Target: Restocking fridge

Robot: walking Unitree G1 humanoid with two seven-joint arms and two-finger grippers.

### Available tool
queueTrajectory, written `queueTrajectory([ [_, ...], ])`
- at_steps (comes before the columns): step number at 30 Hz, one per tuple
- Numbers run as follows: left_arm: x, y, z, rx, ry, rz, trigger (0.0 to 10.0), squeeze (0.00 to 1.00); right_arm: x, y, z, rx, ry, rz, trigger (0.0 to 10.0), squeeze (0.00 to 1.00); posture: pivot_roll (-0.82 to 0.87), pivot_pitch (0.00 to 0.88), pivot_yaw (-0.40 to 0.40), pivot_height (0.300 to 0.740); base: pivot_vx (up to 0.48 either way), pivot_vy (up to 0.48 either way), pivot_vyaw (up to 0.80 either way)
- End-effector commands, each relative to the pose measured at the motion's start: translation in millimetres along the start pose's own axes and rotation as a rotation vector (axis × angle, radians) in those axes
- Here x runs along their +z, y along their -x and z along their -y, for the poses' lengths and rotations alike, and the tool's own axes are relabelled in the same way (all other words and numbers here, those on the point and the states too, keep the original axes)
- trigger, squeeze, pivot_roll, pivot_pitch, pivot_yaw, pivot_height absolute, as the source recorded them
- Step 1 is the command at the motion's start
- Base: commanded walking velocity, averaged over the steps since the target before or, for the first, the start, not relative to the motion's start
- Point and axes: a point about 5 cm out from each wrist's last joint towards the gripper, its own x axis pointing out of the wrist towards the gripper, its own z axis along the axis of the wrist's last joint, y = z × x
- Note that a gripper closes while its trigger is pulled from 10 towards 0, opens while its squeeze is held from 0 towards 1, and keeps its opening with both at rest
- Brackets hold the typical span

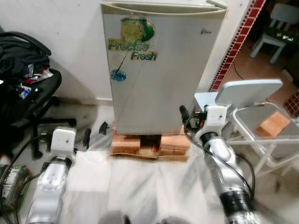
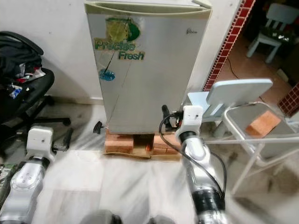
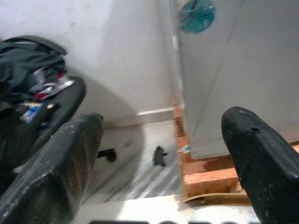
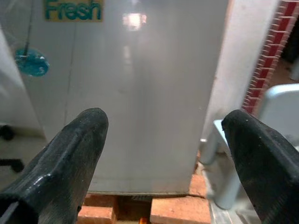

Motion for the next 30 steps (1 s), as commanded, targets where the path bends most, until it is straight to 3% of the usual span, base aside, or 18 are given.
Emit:
queueTrajectory([
  [1, 3.9, -0.4, -8.5, 0.013, -0.043, 0.025, 10.0, 0.00, 7.9, -3.2, -5.7, 0.011, -0.003, 0.031, 10.0, 0.00, 0.13, 0.003, -0.037, 0.740, 0.000, 0.000, 0.00],
  [9, 2.5, -3.9, -11.8, 0.031, -0.004, 0.001, 10.0, 0.00, 4.7, -3.7, -8.7, 0.010, -0.015, 0.024, 10.0, 0.00, 0.14, 0.001, -0.029, 0.740, 0.000, 0.076, -0.13],
  [24, 6.5, -9.6, -17.3, 0.019, 0.033, 0.024, 10.0, 0.00, 7.6, -6.2, -8.4, 0.017, -0.001, 0.030, 10.0, 0.00, 0.14, 0.001, -0.037, 0.740, 0.000, 0.480, -0.80],
  [30, 9.4, -11.4, -20.4, 0.017, 0.009, 0.040, 10.0, 0.00, 9.2, -8.3, -9.4, 0.015, 0.000, 0.034, 10.0, 0.00, 0.14, 0.000, -0.032, 0.740, 0.000, 0.480, -0.80],
])
